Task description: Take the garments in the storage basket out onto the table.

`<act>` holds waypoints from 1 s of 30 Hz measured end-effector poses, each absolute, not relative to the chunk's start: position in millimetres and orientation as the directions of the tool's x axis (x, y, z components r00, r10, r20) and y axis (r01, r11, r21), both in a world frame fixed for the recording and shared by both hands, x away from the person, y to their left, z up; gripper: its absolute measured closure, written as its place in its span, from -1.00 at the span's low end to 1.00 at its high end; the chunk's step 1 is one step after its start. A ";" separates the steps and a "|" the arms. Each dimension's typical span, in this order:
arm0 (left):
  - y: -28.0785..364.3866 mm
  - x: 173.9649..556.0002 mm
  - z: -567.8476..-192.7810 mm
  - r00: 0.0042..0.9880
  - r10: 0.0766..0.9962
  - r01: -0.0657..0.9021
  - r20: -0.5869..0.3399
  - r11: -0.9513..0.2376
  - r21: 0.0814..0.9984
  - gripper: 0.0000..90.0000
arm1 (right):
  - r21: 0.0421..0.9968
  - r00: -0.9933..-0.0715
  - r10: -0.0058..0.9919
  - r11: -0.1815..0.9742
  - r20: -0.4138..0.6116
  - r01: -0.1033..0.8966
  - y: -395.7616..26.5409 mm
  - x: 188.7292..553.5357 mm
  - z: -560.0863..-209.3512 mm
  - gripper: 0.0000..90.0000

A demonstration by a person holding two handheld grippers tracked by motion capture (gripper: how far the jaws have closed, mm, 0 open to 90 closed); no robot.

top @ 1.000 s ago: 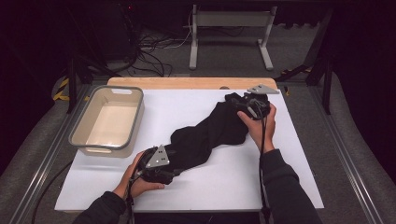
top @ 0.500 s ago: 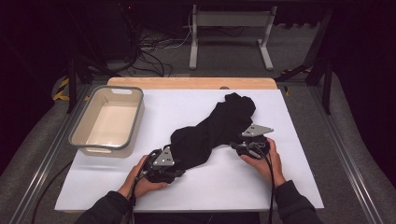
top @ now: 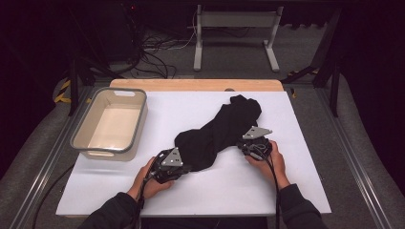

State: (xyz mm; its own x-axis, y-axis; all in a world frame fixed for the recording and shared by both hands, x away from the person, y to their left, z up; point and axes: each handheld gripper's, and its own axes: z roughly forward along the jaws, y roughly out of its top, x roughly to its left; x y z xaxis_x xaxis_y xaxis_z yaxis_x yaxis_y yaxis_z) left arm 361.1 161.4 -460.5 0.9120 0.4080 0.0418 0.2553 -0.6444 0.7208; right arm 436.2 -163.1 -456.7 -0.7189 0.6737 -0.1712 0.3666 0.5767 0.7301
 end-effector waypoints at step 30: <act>216.8 328.2 -380.8 0.845 0.531 0.104 0.065 -0.282 0.954 0.97 | 0.926 -0.636 0.756 0.336 -0.155 0.173 -213.8 377.6 -368.8 0.78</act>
